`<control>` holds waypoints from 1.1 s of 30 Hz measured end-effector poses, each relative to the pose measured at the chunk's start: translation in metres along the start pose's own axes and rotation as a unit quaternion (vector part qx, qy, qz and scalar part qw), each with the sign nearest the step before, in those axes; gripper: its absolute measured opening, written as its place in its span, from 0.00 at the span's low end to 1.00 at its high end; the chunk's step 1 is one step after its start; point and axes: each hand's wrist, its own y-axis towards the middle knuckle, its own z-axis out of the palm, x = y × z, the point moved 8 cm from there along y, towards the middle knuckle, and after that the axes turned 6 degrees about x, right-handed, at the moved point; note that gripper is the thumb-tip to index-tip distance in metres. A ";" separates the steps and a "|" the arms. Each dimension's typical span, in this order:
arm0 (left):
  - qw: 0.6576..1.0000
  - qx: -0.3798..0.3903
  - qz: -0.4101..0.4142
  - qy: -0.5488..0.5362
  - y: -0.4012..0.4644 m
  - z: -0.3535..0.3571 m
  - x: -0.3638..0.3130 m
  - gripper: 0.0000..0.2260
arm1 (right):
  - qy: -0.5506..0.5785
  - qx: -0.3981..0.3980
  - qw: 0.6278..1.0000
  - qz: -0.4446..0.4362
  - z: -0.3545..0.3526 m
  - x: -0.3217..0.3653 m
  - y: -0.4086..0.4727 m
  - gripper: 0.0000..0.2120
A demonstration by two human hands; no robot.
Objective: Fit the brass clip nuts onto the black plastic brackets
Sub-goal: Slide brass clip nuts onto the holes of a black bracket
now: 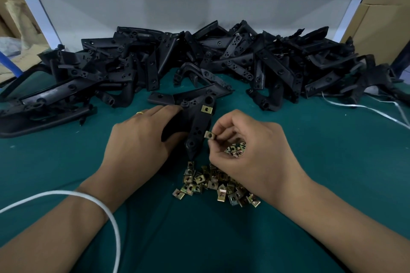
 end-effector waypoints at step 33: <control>0.997 0.073 0.026 -0.030 0.000 0.000 -0.005 0.21 | 0.036 0.060 0.997 -0.012 0.008 -0.001 -0.001 0.04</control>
